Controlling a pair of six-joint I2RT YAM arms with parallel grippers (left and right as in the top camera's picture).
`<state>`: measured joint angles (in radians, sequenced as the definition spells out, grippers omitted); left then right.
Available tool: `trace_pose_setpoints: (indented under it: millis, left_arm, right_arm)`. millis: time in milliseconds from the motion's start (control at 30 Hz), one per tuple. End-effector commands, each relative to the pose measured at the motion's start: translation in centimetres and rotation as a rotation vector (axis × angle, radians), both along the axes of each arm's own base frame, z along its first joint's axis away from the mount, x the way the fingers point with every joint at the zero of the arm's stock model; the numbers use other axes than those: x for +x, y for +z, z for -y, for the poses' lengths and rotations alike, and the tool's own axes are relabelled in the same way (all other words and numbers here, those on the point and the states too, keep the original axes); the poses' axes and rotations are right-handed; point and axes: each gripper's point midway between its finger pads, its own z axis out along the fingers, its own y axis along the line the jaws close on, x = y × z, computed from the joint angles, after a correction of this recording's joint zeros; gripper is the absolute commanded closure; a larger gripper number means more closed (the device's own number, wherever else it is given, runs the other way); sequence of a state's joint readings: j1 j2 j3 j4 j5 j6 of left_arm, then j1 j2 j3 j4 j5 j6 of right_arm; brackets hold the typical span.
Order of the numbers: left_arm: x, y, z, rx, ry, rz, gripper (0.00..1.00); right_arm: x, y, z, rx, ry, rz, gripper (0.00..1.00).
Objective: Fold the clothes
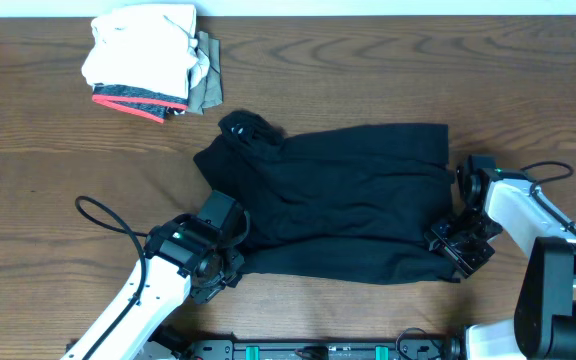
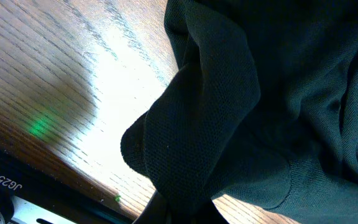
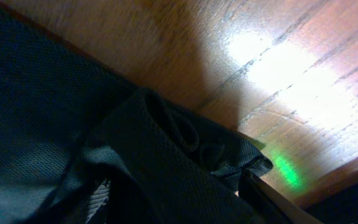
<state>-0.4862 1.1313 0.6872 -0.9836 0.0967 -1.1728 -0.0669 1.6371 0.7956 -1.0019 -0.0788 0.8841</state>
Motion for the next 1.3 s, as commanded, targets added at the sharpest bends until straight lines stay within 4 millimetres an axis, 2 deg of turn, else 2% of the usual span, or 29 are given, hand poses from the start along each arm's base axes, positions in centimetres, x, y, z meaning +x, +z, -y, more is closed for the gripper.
trace_pose_setpoints:
  millis: [0, 33, 167, 200, 267, 333, 533, 667, 833, 933, 1067, 1267]
  left_arm:
    - [0.7, 0.5, -0.3, 0.019, -0.006, 0.03, 0.94]
    - [0.7, 0.5, -0.3, 0.018, -0.006, 0.03, 0.94]
    - [0.7, 0.5, -0.3, 0.018, -0.006, 0.03, 0.94]
    - [0.7, 0.5, -0.3, 0.018, -0.006, 0.03, 0.94]
    - [0.7, 0.5, -0.3, 0.017, -0.006, 0.033, 0.94]
    - [0.8, 0.5, -0.2, 0.015, -0.006, 0.037, 0.94]
    - [1.8, 1.0, 0.9, -0.036, -0.053, 0.075, 0.94]
    - [2.9, 2.7, 1.9, -0.076, -0.093, 0.112, 0.94]
    - [4.6, 6.0, 2.8, -0.106, -0.105, 0.184, 0.94]
    - [5.9, 7.6, 3.3, -0.123, -0.103, 0.241, 0.94]
    - [7.5, 8.3, 4.1, -0.151, -0.102, 0.31, 0.94]
    - [8.6, 8.5, 4.7, -0.168, -0.102, 0.346, 0.94]
  right_arm:
    - [-0.7, -0.5, -0.1, -0.009, 0.004, -0.003, 0.42]
    - [-0.8, -0.7, -0.1, -0.01, 0.003, -0.001, 0.46]
    - [-1.2, -1.2, -0.1, -0.014, -0.006, -0.003, 0.51]
    - [-1.2, -1.3, -0.1, -0.016, -0.005, -0.001, 0.57]
    - [-1.1, -1.4, 0.1, -0.024, -0.004, 0.004, 0.74]
    - [-0.9, -1.5, 0.3, -0.035, -0.001, 0.016, 0.99]
    - [0.8, -1.2, 0.5, -0.046, -0.009, 0.067, 0.99]
    - [2.0, 0.8, 1.3, -0.079, -0.019, 0.058, 0.99]
    - [3.4, 5.0, 3.3, -0.186, 0.011, 0.034, 0.99]
    - [5.2, 6.7, 3.6, -0.187, 0.046, 0.083, 0.99]
    - [7.5, 8.0, 3.9, -0.189, 0.032, 0.162, 0.99]
    - [9.2, 9.3, 5.0, -0.19, 0.035, 0.221, 0.99]
